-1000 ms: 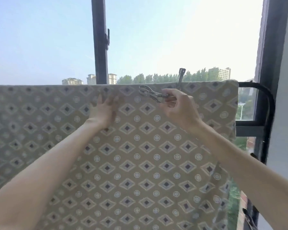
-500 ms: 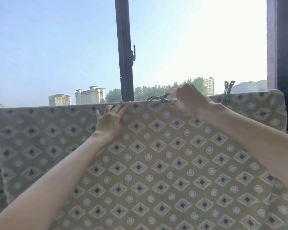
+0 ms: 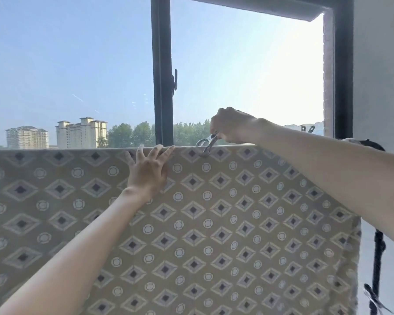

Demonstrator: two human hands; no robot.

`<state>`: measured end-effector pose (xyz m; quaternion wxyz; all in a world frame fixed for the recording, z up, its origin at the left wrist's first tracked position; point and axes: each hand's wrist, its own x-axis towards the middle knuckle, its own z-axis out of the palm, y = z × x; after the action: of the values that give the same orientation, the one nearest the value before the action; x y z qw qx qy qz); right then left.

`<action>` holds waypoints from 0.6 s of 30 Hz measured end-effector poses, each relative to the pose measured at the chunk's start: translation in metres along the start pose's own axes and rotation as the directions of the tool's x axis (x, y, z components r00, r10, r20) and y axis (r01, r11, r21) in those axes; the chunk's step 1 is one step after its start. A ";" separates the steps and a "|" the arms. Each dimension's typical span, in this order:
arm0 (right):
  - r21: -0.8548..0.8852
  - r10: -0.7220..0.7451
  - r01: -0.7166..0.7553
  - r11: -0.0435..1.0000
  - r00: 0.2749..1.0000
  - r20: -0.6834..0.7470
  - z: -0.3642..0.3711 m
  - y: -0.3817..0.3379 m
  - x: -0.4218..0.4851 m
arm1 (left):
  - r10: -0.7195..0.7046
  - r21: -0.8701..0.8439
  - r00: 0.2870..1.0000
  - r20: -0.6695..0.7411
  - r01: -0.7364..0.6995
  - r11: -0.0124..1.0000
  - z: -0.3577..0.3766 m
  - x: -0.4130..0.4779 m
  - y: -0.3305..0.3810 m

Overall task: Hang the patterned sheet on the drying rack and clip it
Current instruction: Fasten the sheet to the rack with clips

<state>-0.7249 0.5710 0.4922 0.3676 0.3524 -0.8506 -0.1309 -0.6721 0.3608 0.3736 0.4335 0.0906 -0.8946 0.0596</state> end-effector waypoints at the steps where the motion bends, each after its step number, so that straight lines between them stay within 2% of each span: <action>1: 0.015 0.010 -0.011 1.000 0.999 0.037 -0.001 -0.003 0.003 | 0.005 0.009 1.000 0.001 -0.005 1.000 0.001 -0.002 -0.001; 5: 0.169 0.003 -0.025 0.985 0.991 0.131 0.003 -0.007 0.014 | 0.016 0.044 1.000 -0.023 -0.015 0.999 0.002 -0.005 -0.004; 8: 0.481 0.081 -0.114 0.869 0.993 0.088 0.011 -0.003 0.014 | 0.004 0.013 0.999 -0.035 -0.004 1.000 -0.001 -0.006 -0.001; 10: 0.682 0.176 -0.138 0.718 0.984 0.014 0.021 -0.001 0.012 | 0.016 0.015 0.998 -0.055 -0.015 1.000 -0.001 -0.009 0.000; 13: 0.897 0.310 -0.129 0.423 0.951 -0.009 0.044 0.000 0.012 | 0.025 -0.024 0.996 -0.090 -0.027 0.999 0.002 -0.008 0.001; 16: 0.994 0.369 -0.097 0.056 0.927 0.069 0.061 -0.002 0.011 | 0.017 -0.034 0.995 -0.099 -0.021 0.999 0.004 -0.005 0.001; 18: 0.992 0.420 -0.052 -0.112 0.903 0.094 0.067 -0.006 0.014 | 0.023 -0.036 0.995 -0.096 -0.027 0.999 0.006 -0.004 -0.001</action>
<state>-0.7765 0.5548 0.4504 0.1172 0.3599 -0.6678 0.6409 -0.6738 0.3596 0.3671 0.4765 0.0684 -0.8749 0.0527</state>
